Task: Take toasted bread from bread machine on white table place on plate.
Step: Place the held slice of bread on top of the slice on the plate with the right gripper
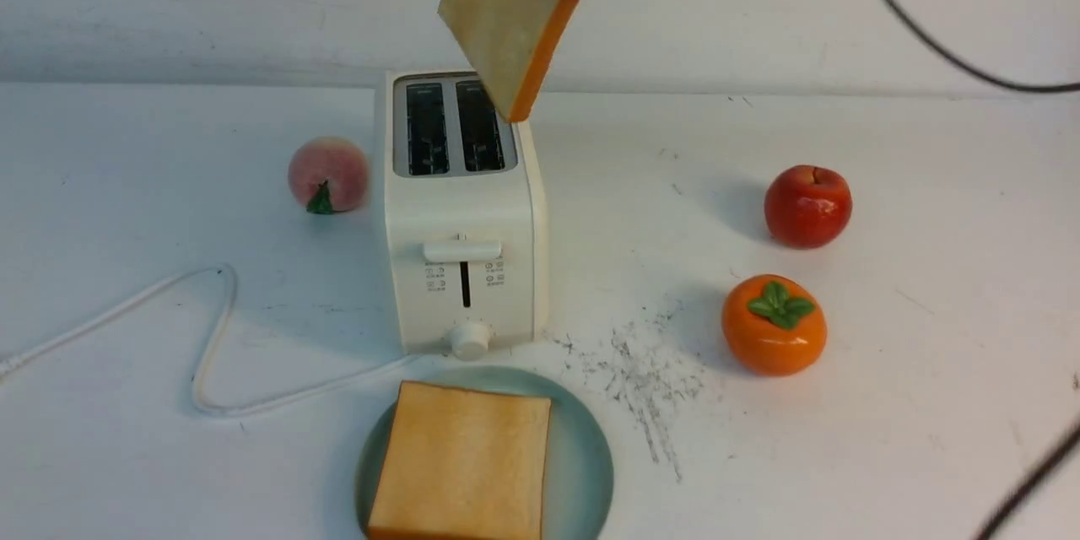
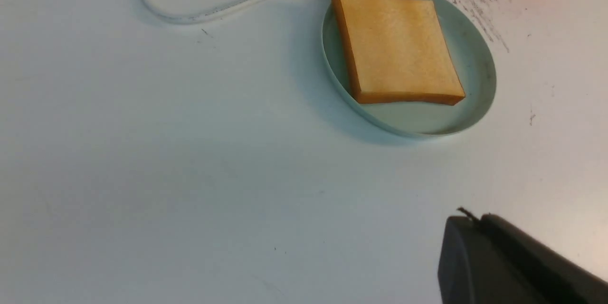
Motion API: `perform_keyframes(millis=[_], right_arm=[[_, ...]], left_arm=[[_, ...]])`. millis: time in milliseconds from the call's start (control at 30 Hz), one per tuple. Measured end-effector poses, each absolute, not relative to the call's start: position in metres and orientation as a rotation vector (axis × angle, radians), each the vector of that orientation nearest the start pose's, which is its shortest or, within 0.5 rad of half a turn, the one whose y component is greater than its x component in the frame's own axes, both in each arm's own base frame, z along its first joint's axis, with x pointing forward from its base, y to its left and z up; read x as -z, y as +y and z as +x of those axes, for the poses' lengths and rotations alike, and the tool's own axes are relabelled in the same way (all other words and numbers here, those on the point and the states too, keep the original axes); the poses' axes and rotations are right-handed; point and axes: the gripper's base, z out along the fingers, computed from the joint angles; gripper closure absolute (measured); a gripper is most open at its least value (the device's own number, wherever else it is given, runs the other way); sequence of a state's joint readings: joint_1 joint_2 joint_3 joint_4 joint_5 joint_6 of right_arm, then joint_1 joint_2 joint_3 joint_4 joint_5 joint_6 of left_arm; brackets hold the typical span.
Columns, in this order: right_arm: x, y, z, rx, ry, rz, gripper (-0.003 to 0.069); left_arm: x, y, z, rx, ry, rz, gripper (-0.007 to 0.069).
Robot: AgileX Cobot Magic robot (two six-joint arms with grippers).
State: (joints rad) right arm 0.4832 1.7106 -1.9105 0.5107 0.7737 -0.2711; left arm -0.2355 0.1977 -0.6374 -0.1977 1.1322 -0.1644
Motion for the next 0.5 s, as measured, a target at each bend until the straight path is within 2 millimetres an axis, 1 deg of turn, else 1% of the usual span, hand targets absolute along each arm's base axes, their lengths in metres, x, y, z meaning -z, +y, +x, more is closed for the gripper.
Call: perform_keyframes(millis=[33, 67, 100, 167, 200, 233, 300, 367, 433, 467, 500], right_arm=[[-0.464, 0.204, 0.318, -0.724, 1.953, -0.636, 0.0571], [-0.465, 0.203, 0.316, -0.726, 1.956, -0.643, 0.0571], [-0.473, 0.197, 0.299, -0.732, 1.988, -0.695, 0.0571], [-0.471, 0.193, 0.283, -0.746, 2.079, -0.786, 0.0571], [-0.467, 0.193, 0.278, -0.755, 2.134, -0.836, 0.0571], [-0.463, 0.194, 0.273, -0.762, 2.178, -0.882, 0.0571], [-0.458, 0.197, 0.272, -0.769, 2.207, -0.921, 0.0571], [-0.447, 0.205, 0.270, -0.787, 2.234, -0.979, 0.0571], [-0.423, 0.218, 0.267, -0.819, 2.285, -1.064, 0.0571], [-0.421, 0.219, 0.266, -0.821, 2.289, -1.071, 0.0571], [-0.402, 0.227, 0.264, -0.846, 2.331, -1.124, 0.0571]], left_arm=[[-0.312, -0.018, 0.007, 0.465, 2.185, 0.087, 0.0638], [-0.312, -0.018, 0.007, 0.462, 2.184, 0.087, 0.0638], [-0.312, -0.017, 0.008, 0.455, 2.172, 0.085, 0.0638], [-0.314, -0.017, 0.009, 0.446, 2.151, 0.081, 0.0638], [-0.315, -0.017, 0.010, 0.447, 2.139, 0.080, 0.0638], [-0.316, -0.016, 0.010, 0.445, 2.127, 0.078, 0.0638], [-0.317, -0.016, 0.011, 0.447, 2.113, 0.076, 0.0638], [-0.318, -0.016, 0.012, 0.449, 2.092, 0.073, 0.0638], [-0.319, -0.016, 0.013, 0.448, 2.079, 0.071, 0.0638], [-0.319, -0.016, 0.013, 0.448, 2.079, 0.071, 0.0638], [-0.320, -0.016, 0.013, 0.448, 2.077, 0.071, 0.0638]])
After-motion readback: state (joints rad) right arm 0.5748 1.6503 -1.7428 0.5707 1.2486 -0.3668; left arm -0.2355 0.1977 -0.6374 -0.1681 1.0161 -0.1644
